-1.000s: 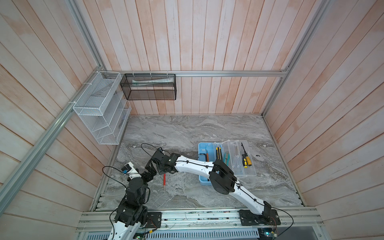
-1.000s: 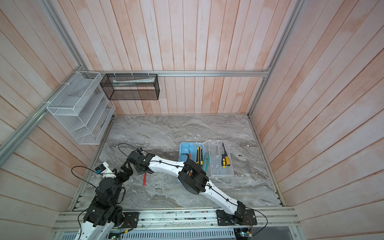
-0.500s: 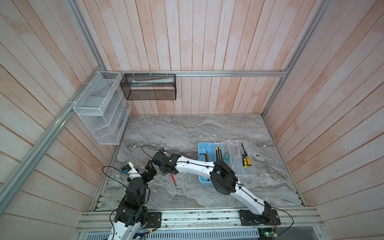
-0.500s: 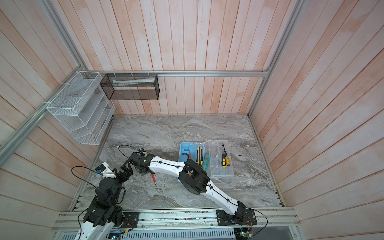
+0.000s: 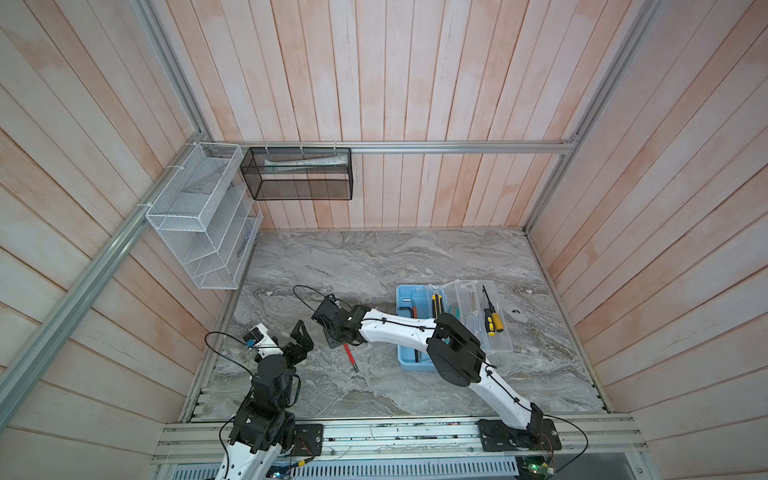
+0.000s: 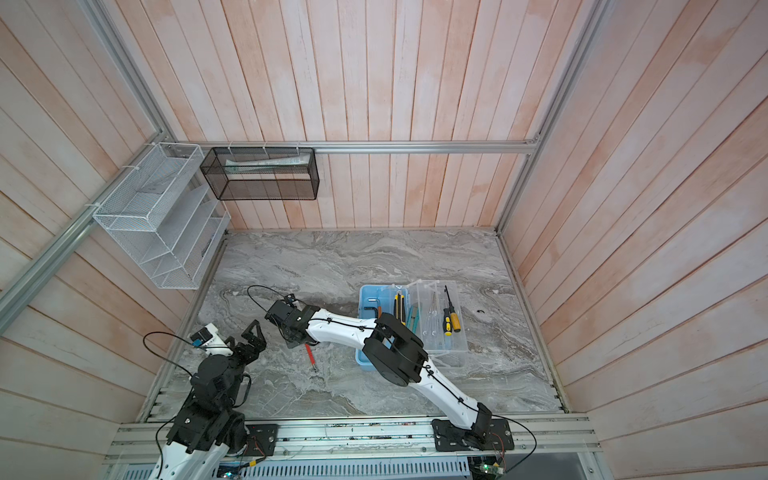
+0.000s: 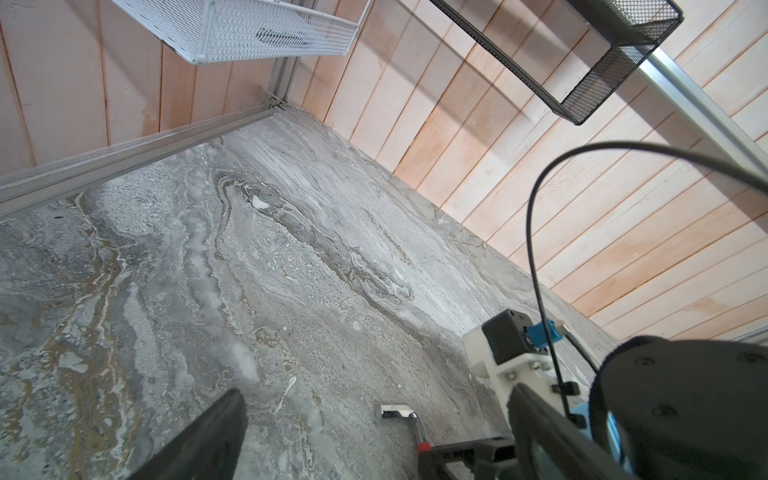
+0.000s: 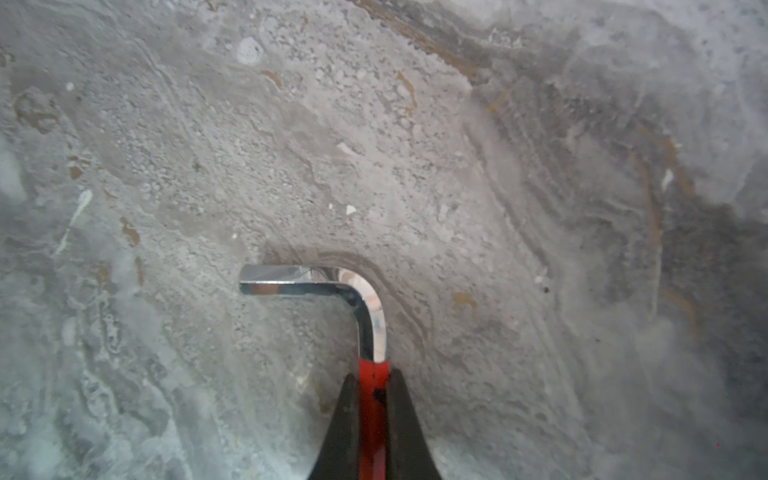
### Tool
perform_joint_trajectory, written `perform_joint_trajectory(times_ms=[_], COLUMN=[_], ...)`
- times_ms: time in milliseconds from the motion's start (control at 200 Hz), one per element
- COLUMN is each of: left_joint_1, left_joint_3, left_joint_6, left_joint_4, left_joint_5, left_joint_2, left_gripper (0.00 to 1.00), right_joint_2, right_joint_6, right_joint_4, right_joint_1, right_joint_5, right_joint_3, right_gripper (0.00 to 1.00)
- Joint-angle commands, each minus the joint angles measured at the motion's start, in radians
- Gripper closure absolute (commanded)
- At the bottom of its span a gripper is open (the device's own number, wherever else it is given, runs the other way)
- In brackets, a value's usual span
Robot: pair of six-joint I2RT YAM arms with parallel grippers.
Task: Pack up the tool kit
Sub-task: 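Lift the red-handled hex key and carry it over the blue box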
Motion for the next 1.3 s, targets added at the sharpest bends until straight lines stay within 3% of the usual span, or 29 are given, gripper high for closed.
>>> perform_joint_trajectory(times_ms=[0,235,590,905,1296], left_joint_1=[-0.001,0.000,0.000,0.000,0.000], left_joint_3=[-0.003,-0.006,-0.007,0.004,-0.004], left_joint_6=[0.016,0.025,0.045,0.072,0.094], left_joint_4=[0.019,0.041,0.087,0.155,0.180], left_joint_5=[0.006,0.023,0.058,0.109,0.146], left_joint_2=[0.011,0.032,0.091,0.204,0.202], left_gripper=[0.00,0.00,0.00,0.00,0.00], right_joint_2=[-0.054,-0.191,-0.472,-0.622,-0.869], right_joint_6=[0.001,-0.008,0.055,0.095,0.160], right_joint_4=[-0.021,-0.016,0.109,0.099,0.024], right_joint_1=[-0.015,-0.027,-0.060,-0.092,-0.172], right_joint_5=[0.004,0.073,0.160,0.226,0.312], right_joint_3=[-0.048,-0.119,-0.403,-0.507,-0.700], right_gripper=[1.00,1.00,1.00,1.00,1.00])
